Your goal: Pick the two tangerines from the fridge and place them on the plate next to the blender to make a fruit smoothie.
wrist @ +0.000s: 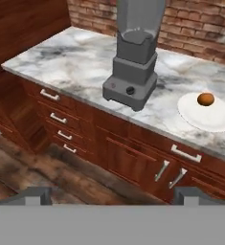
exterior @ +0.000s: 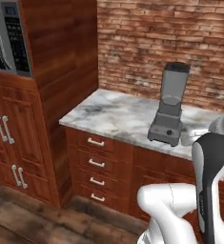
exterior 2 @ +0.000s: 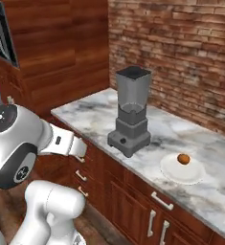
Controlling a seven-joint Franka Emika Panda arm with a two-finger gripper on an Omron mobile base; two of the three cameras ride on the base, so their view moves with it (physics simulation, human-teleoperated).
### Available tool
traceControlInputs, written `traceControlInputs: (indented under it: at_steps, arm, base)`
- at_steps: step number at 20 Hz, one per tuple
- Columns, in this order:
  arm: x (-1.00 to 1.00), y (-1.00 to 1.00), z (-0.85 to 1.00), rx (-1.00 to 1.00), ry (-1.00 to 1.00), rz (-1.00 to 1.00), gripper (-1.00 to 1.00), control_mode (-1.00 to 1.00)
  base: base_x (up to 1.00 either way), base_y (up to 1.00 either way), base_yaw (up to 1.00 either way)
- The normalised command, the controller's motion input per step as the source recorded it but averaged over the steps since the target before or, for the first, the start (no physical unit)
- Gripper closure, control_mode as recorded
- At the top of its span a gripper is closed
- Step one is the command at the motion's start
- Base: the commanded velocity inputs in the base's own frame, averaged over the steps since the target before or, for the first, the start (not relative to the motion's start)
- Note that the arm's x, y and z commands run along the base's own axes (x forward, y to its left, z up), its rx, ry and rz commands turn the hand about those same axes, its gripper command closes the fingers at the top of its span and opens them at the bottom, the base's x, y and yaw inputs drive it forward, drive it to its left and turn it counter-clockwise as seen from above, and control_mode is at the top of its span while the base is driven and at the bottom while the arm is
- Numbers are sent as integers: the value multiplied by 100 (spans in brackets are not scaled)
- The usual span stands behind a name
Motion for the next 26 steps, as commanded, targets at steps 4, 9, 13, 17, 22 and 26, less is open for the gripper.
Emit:
traceControlInputs:
  at_steps: [4,9,13,17,22,26]
  arm:
    - [0,0,0,0,0,0,-100,100]
    - [0,0,0,0,0,0,-100,100]
    - [0,0,0,0,0,0,-100,100]
    - [0,0,0,0,0,0,-100,100]
    - [0,0,0,0,0,0,-100,100]
    - [0,0,0,0,0,0,-100,100]
  base:
    - [-11,20,100]
    - [5,80,81]
    - [74,89,54]
    - [100,76,33]
    - [100,44,26]
    - [100,36,26]
